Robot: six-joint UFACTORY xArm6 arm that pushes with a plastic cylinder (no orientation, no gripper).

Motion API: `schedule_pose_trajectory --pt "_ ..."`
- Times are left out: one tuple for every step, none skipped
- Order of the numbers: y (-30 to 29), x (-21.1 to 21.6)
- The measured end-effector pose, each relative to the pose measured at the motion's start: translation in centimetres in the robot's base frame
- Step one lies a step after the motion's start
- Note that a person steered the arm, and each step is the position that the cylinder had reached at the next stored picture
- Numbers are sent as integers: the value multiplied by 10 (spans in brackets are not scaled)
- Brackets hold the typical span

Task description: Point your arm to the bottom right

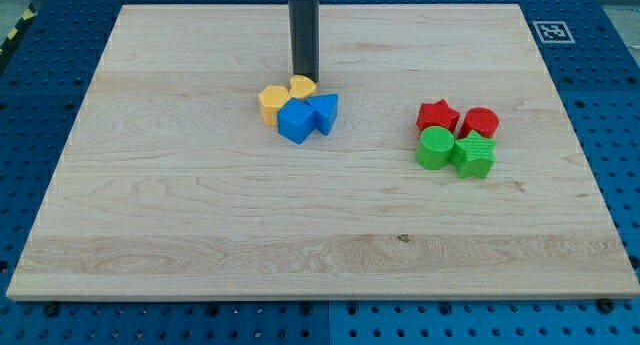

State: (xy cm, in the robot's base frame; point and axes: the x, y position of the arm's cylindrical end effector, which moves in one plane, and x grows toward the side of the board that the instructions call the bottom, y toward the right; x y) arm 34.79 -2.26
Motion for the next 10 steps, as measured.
schedule_pose_trajectory --pt "0 0" --pt "0 -10" --pt "7 -23" --pt "7 -24" --pt "7 -24" --pt "27 -15" --pt "52 -5" --pt "57 22" --pt "57 52" --pt "66 72"
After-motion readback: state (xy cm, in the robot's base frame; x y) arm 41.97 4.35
